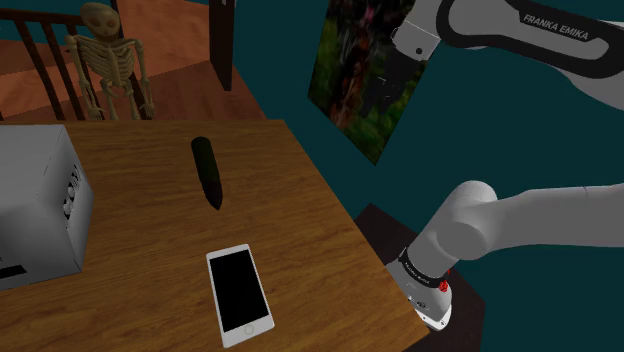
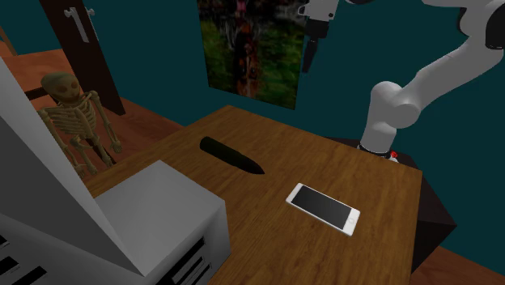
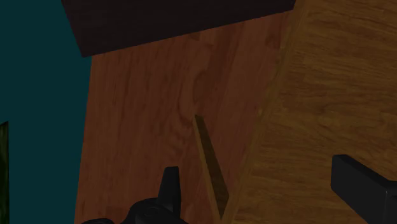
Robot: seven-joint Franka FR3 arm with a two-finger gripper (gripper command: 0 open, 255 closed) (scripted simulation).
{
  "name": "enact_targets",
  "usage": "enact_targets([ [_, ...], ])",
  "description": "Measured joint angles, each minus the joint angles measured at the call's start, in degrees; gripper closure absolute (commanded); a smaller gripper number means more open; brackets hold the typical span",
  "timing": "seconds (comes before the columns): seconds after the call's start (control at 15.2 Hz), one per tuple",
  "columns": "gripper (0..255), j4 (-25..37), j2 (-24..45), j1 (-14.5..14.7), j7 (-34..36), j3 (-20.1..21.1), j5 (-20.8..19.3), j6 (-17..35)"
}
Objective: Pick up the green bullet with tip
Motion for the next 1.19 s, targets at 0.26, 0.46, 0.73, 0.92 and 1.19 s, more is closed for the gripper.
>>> enact_targets([
  [0.26, 0, -0.18, 1.83, 0.62, 3.25, 2.62, 1.43, 1.91],
  [0.46, 0, -0.17, 4.17, 1.46, 8.05, 6.47, 3.35, 4.14],
  [0.73, 0, 1.28, 9.23, 2.39, 14.74, 11.83, 5.56, 7.73],
  [0.92, 0, 3.65, 13.62, 2.61, 19.31, 15.23, 6.35, 9.69],
  [1.19, 0, 7.21, 20.55, 2.81, 26.31, 20.40, 6.65, 12.97],
])
